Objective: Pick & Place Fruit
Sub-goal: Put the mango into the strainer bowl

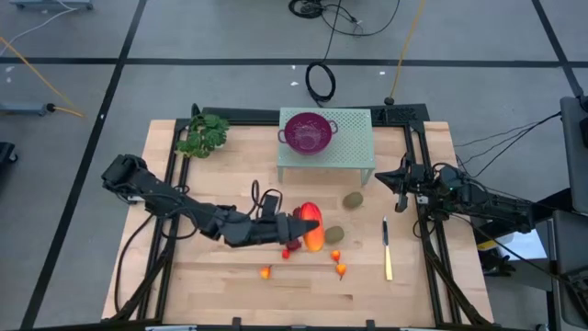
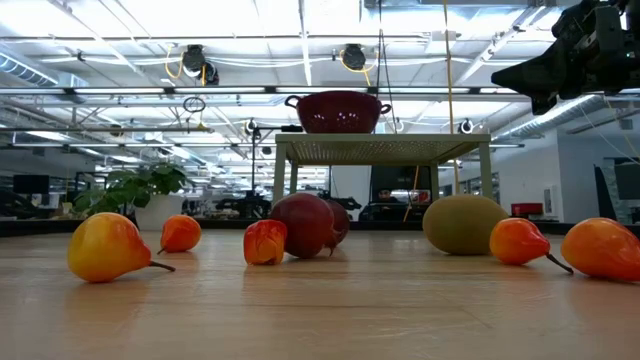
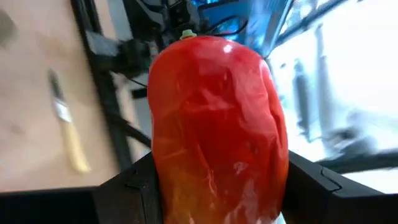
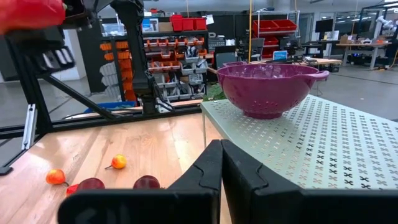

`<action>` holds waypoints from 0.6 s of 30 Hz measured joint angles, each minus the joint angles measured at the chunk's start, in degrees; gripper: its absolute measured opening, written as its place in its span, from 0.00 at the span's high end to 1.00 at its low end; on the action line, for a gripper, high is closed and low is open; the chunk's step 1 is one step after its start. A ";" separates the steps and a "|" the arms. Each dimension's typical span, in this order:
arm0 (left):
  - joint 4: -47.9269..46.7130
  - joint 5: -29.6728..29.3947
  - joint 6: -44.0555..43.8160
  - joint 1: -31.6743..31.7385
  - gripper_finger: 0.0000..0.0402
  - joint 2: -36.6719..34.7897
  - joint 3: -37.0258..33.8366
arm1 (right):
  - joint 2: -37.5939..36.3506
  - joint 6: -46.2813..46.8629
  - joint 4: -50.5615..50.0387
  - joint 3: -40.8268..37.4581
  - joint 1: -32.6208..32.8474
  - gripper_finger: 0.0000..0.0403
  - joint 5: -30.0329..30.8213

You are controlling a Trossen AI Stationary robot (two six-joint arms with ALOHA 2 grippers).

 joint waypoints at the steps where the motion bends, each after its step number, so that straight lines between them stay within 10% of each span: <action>1: -1.45 0.03 3.04 -0.13 0.44 0.01 0.00 | 0.00 0.00 0.00 0.00 0.00 1.00 0.00; 7: -11.54 0.16 16.46 -1.04 0.44 -0.02 0.00 | 0.00 0.00 0.02 0.00 0.00 1.00 0.00; 18: -34.68 9.61 12.08 3.14 0.44 -0.02 0.00 | 0.00 0.00 0.02 0.00 -0.02 1.00 0.00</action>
